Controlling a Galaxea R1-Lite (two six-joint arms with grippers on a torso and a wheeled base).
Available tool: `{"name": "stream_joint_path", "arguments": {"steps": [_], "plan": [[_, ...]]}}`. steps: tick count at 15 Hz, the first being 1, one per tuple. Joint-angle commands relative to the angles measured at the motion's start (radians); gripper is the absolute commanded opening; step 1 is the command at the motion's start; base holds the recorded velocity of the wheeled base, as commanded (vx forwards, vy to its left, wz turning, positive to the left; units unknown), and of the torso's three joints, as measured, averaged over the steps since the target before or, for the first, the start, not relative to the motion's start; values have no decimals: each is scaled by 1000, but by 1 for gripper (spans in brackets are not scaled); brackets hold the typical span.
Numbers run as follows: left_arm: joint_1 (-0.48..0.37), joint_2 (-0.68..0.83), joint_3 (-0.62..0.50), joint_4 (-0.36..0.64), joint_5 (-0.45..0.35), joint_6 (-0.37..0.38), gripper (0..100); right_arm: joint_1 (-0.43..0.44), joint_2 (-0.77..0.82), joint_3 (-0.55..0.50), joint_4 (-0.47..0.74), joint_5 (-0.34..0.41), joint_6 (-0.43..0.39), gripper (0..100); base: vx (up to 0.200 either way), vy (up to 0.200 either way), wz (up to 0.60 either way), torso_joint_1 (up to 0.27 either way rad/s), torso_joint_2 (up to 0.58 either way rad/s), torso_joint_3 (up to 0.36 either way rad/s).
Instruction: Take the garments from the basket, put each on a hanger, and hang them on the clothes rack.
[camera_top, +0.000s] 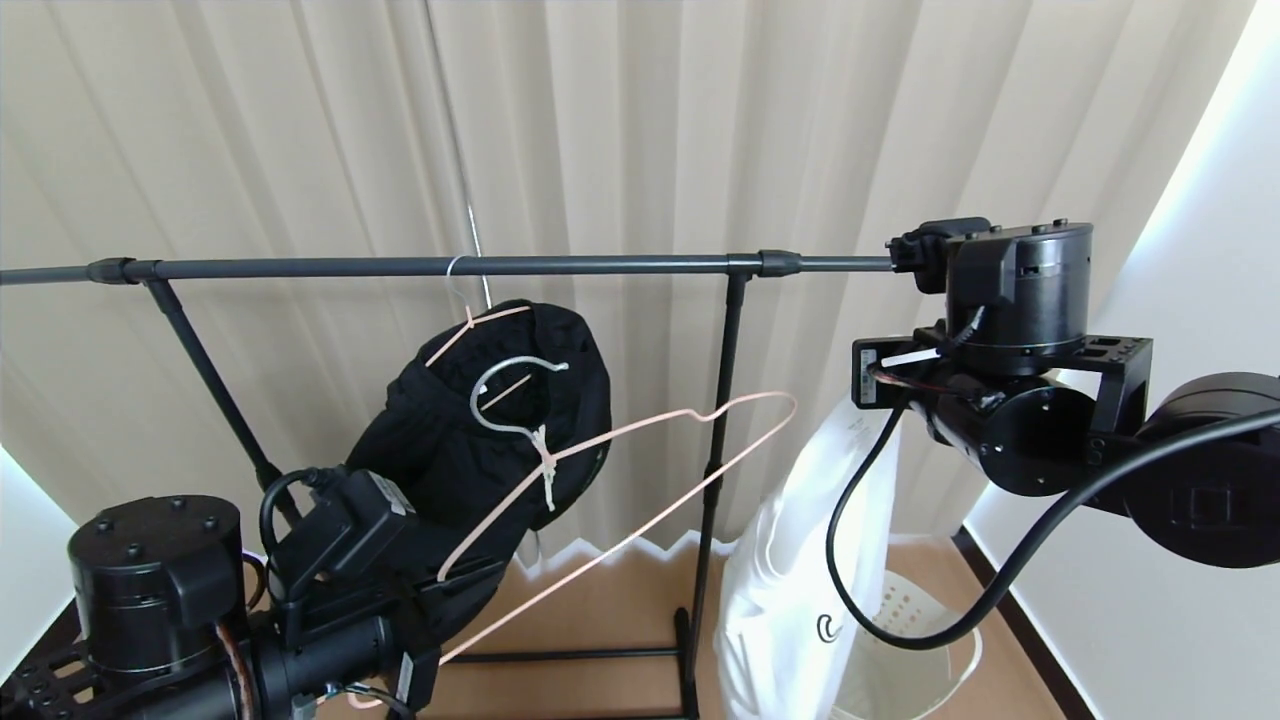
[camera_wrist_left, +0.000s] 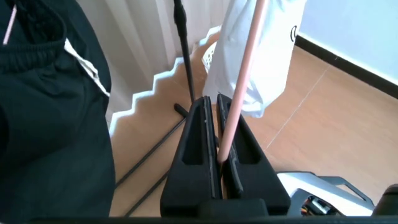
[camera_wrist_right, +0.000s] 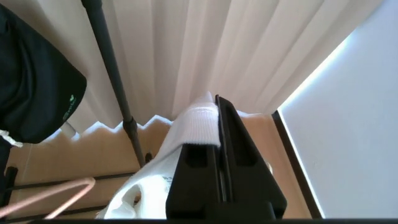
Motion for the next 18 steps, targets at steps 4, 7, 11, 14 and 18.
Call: {"name": "stream_joint_path", "arguments": {"steps": [4, 7, 11, 14, 18], "plan": [[-58, 75, -4, -5, -17, -6, 0, 8, 25, -1, -8, -35, 2, 0, 0, 0, 0, 0, 0, 0], [-64, 110, -7, -48, -17, -20, 0, 36, 48, 5, -45, -51, 2, 0, 0, 0, 0, 0, 0, 0], [-65, 144, -7, -129, -16, -77, 0, 54, 77, 4, -52, -62, 2, 0, 0, 0, 0, 0, 0, 0], [-81, 144, -10, -135, -16, -100, 0, 90, 88, 5, -52, -68, 5, 0, 0, 0, 0, 0, 0, 0], [-84, 158, -28, -135, -11, -121, 0, 136, 100, 16, -52, -83, 8, 0, 0, 0, 0, 0, 0, 0]]}}
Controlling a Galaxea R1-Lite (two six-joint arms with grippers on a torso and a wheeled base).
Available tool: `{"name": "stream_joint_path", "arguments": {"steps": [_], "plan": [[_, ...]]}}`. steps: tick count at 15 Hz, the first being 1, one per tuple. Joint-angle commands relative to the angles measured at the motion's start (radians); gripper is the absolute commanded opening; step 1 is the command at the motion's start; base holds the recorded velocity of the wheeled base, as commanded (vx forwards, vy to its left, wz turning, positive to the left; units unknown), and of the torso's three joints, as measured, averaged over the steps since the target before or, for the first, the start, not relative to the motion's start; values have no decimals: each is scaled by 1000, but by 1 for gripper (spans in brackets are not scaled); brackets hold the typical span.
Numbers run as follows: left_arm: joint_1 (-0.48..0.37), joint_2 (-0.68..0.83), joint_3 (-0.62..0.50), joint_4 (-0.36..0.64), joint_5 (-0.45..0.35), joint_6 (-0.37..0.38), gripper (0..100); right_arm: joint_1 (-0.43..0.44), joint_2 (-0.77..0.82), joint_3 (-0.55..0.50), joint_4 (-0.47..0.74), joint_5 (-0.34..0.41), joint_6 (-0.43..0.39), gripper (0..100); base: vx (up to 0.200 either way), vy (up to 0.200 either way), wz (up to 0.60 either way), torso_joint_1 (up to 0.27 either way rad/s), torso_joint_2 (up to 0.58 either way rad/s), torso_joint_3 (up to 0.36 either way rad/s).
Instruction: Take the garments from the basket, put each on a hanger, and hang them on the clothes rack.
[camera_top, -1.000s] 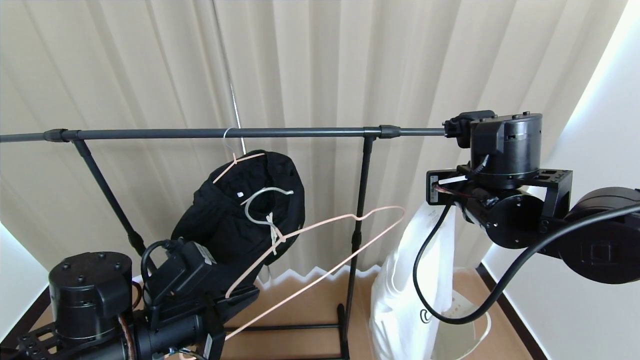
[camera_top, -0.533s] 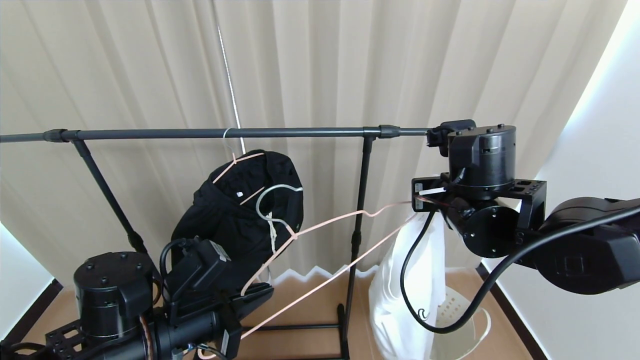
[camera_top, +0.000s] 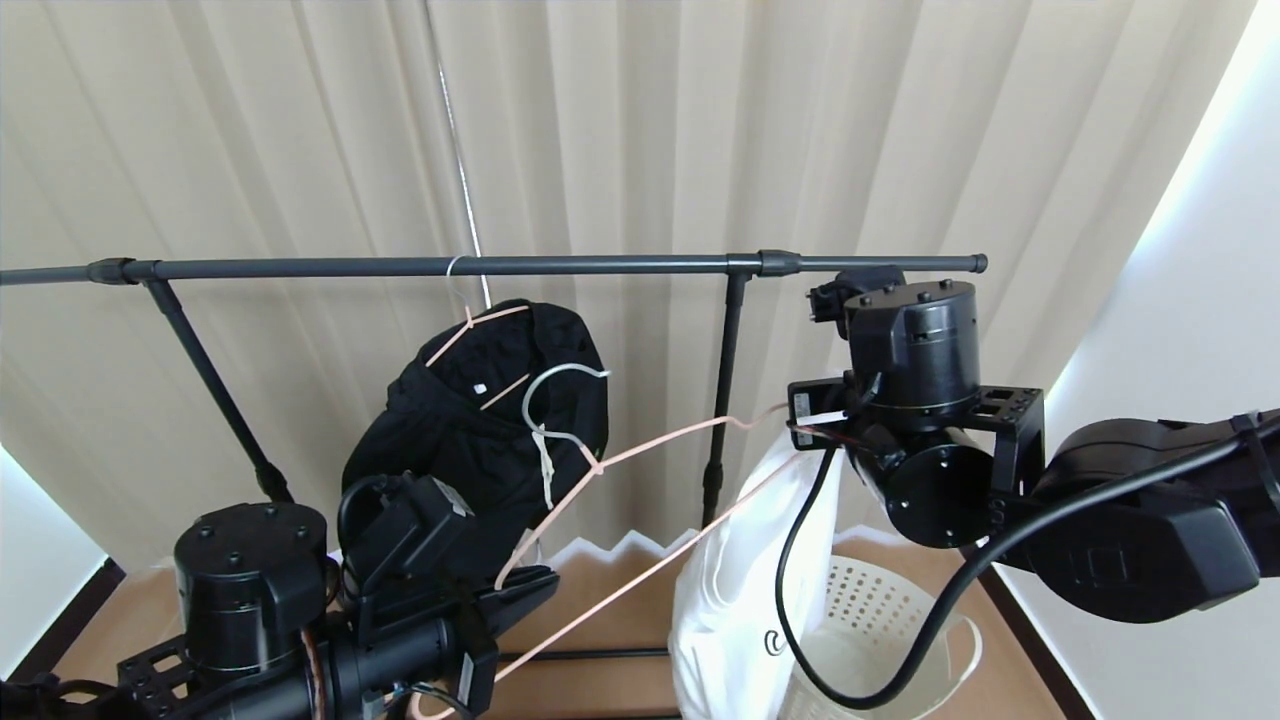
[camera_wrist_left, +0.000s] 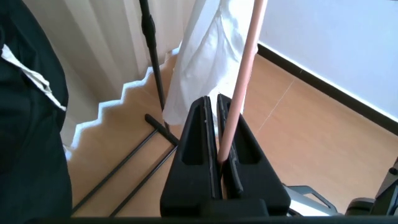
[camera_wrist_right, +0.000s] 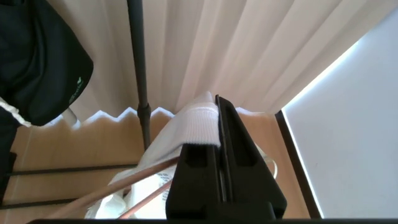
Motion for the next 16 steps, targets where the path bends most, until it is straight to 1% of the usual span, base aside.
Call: {"name": "stream_joint_path", "arguments": {"steps": [1, 3, 5, 16], "plan": [[1, 13, -12, -1, 10, -4, 0, 25, 6, 8, 0, -4, 0, 0, 0, 0, 0, 0, 0, 0], [1, 22, -18, -1, 28, -17, 0, 37, 4, 8, 0, -7, -2, 0, 0, 0, 0, 0, 0, 0], [1, 28, -29, -1, 50, -22, 0, 56, 4, 6, 0, -32, -2, 0, 0, 0, 0, 0, 0, 0], [0, 30, -30, -2, 56, -27, 0, 163, -6, 14, 0, -81, -2, 0, 0, 0, 0, 0, 0, 0]]}}
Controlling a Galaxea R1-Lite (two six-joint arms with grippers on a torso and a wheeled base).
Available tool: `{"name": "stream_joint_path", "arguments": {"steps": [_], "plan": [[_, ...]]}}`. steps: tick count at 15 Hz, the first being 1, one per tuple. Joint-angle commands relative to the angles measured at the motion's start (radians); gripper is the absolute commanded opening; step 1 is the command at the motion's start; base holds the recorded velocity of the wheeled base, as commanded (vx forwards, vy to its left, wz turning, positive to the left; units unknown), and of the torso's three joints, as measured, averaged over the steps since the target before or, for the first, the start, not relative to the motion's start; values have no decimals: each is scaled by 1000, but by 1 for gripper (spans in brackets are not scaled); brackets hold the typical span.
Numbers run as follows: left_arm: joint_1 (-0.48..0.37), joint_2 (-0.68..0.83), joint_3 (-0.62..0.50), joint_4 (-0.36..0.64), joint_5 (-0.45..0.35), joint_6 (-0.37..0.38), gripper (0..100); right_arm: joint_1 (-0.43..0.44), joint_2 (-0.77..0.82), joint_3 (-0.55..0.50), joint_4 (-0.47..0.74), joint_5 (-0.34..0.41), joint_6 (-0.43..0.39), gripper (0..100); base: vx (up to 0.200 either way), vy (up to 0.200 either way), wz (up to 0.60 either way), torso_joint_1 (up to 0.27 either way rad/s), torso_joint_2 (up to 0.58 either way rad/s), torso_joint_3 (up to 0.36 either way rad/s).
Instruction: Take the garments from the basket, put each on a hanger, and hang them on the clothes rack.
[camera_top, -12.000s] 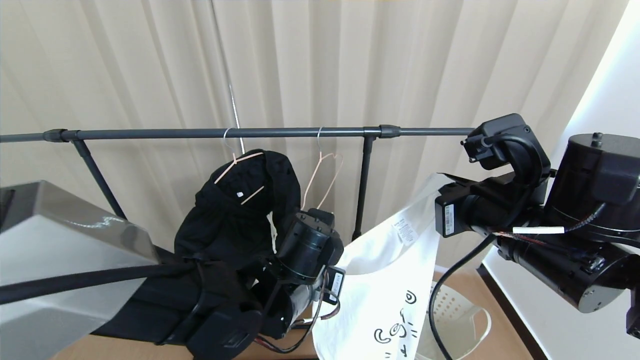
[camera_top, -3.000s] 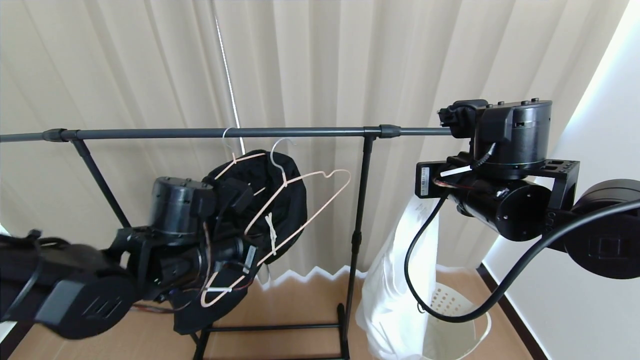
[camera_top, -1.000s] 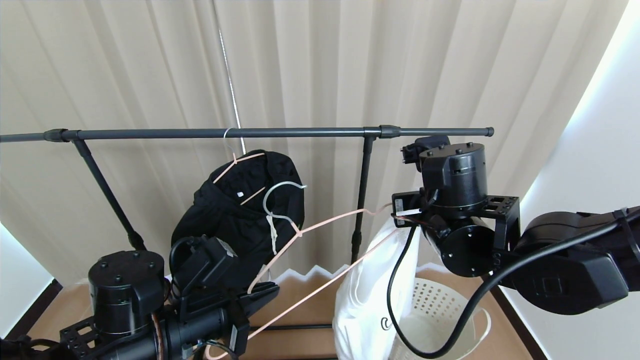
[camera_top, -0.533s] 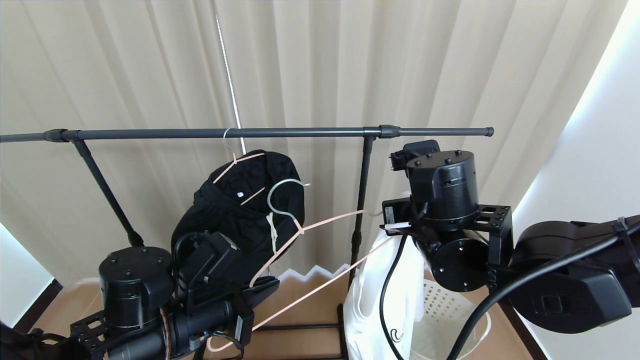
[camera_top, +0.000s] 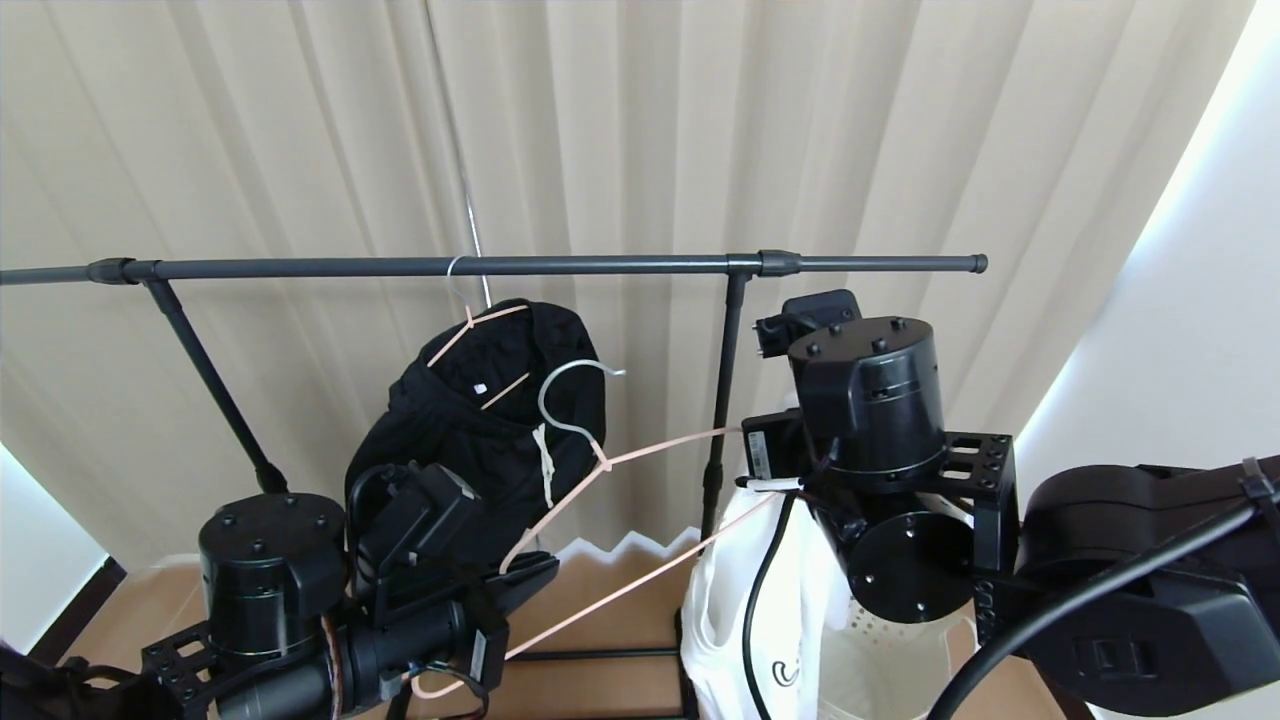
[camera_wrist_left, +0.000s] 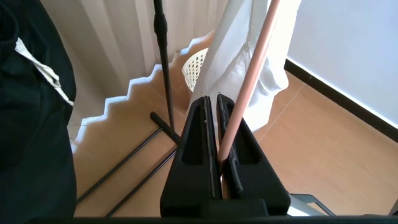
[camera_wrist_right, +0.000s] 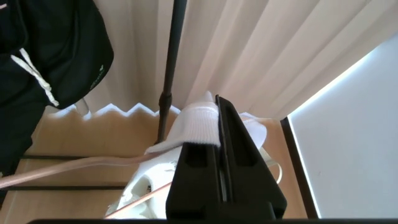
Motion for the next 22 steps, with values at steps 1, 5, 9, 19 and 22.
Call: {"name": "stream_joint_path", "arguments": {"steps": [1, 5, 9, 19, 22], "plan": [[0, 0, 0, 0, 2, 1, 0, 14, -6, 0, -1, -3, 0, 0, 0, 0, 0, 0, 0, 0], [0, 5, 6, -35, 4, -1, 0, 71, -12, -3, -31, -7, 0, 0, 0, 0, 0, 0, 0, 0], [-3, 3, 9, -35, 4, 1, 0, 135, -4, -6, -90, -3, -4, 0, 0, 0, 0, 0, 0, 0], [-29, 3, 11, -48, 32, 1, 0, 256, 63, -3, -284, 40, 2, 0, 0, 0, 0, 0, 0, 0], [-29, 0, 11, -49, 32, 1, 0, 264, 59, -3, -344, 65, 17, 0, 0, 0, 0, 0, 0, 0]]}}
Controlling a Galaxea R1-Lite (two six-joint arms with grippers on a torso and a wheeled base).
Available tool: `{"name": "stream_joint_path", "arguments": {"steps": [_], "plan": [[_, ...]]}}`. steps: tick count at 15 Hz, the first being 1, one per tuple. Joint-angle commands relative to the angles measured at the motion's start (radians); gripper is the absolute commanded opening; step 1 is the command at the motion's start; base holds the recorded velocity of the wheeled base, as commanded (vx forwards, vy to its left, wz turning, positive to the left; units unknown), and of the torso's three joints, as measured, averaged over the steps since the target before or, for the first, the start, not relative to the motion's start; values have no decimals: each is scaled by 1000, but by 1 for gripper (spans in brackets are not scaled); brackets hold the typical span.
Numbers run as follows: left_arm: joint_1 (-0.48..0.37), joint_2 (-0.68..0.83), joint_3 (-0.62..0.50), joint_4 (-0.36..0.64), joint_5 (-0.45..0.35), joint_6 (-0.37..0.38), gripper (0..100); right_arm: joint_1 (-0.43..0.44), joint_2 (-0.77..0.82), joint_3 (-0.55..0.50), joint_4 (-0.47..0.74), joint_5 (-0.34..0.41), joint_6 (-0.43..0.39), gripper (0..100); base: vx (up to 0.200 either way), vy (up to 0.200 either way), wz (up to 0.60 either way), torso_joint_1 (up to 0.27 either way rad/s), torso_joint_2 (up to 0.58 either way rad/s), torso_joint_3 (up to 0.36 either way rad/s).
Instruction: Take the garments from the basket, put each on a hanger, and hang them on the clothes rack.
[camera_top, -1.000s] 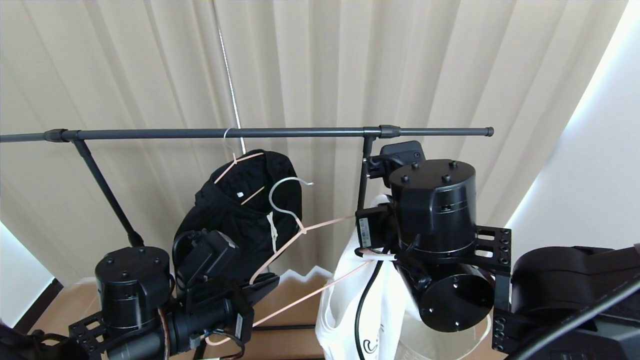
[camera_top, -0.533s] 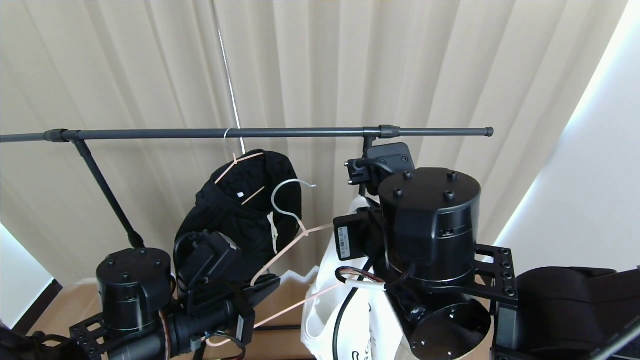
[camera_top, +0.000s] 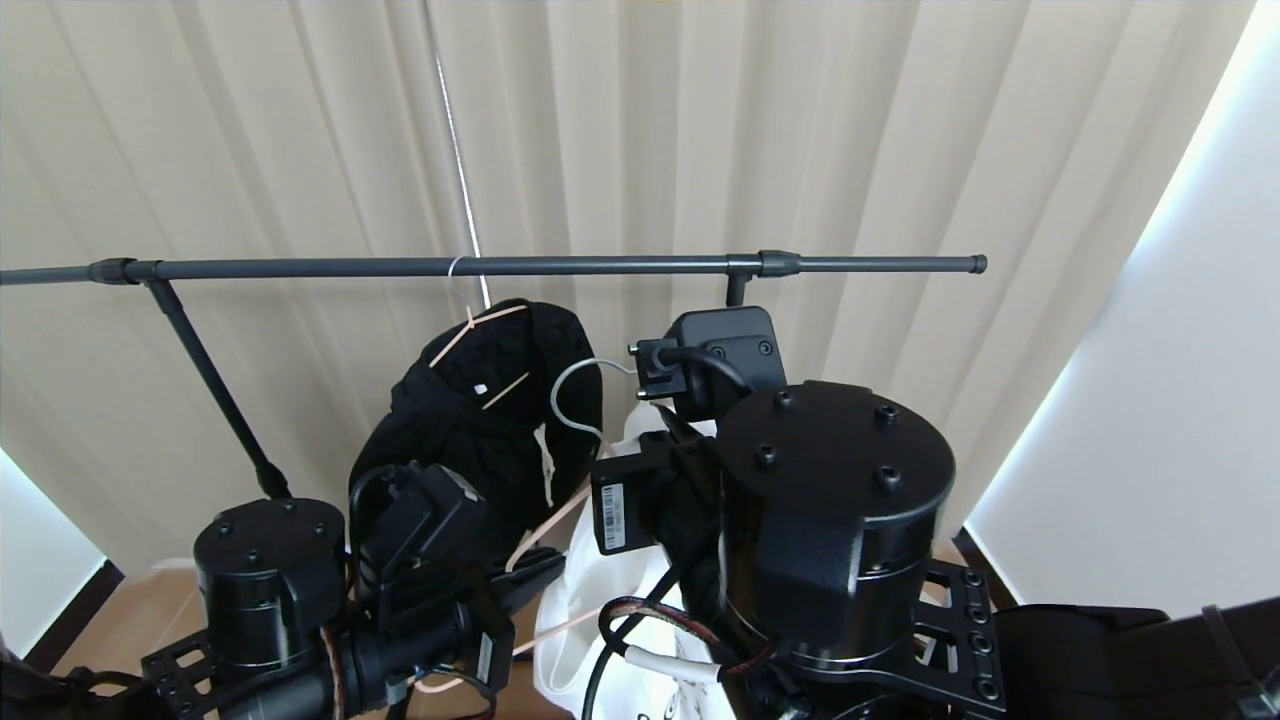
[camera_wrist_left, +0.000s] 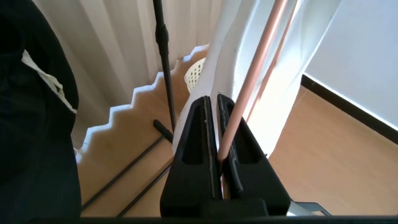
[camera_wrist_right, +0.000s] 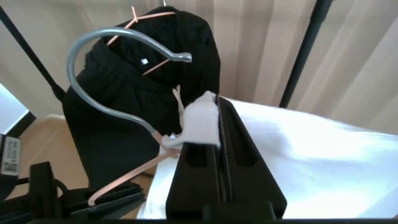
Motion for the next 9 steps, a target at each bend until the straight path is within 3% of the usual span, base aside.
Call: {"name": "stream_joint_path", "arguments": {"steps": [1, 4, 5, 9], "plan": [[0, -3, 2, -1, 0, 2, 0, 0, -6, -1, -2, 1, 0, 0, 0, 0, 0, 0, 0, 0], [0, -3, 5, -12, 0, 2, 0, -7, -30, 12, 0, 4, -3, 0, 0, 0, 0, 0, 0, 0], [0, -3, 14, -37, 0, 2, 0, -18, -32, 12, -2, 1, -5, 100, 0, 0, 0, 0, 0, 0], [0, 0, 40, -110, -2, 2, 0, -78, -61, 12, -2, -5, -11, 100, 0, 0, 0, 0, 0, 0]]}}
